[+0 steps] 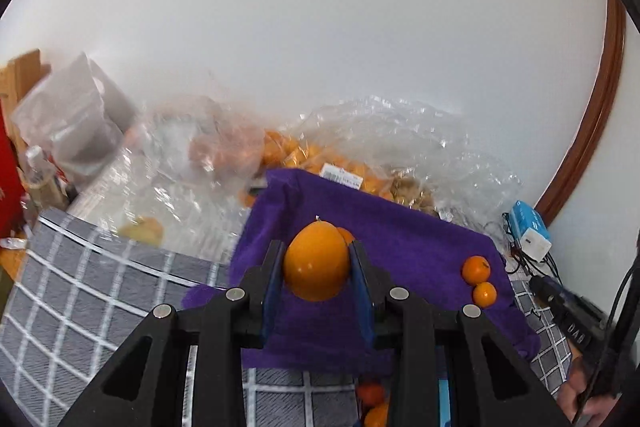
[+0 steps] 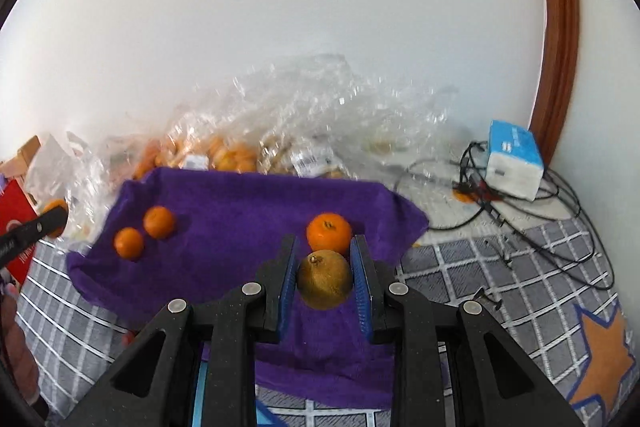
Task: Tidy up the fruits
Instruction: 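Carry both fruits onto the purple towel and open both tools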
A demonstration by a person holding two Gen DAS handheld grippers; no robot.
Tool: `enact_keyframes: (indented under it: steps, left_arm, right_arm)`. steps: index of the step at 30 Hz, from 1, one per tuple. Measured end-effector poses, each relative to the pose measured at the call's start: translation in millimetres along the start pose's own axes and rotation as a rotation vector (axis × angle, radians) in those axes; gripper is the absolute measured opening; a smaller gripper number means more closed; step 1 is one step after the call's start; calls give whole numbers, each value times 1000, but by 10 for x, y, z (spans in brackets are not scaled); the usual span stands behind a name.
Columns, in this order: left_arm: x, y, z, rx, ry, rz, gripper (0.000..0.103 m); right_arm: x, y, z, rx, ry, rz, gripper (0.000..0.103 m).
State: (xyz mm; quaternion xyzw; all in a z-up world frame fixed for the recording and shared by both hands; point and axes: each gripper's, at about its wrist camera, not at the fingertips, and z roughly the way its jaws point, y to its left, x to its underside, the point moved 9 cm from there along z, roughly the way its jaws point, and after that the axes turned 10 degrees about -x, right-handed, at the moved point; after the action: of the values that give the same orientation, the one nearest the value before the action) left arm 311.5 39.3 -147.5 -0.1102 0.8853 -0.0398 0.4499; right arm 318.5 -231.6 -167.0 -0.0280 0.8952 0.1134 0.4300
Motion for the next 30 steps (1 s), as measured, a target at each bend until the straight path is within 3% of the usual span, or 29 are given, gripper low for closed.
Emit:
enact_keyframes:
  steps: [4, 19, 30]
  left_arm:
    - [181, -39, 235, -54, 25, 54, 31]
    - [509, -91, 482, -50, 136, 101, 31]
    - [492, -132, 520, -100, 100, 157, 31]
  right_arm:
    - [164, -101, 197, -3, 56, 18, 26]
    - [438, -172, 490, -27, 143, 40, 26]
    - [476, -139, 525, 30, 154, -10, 26]
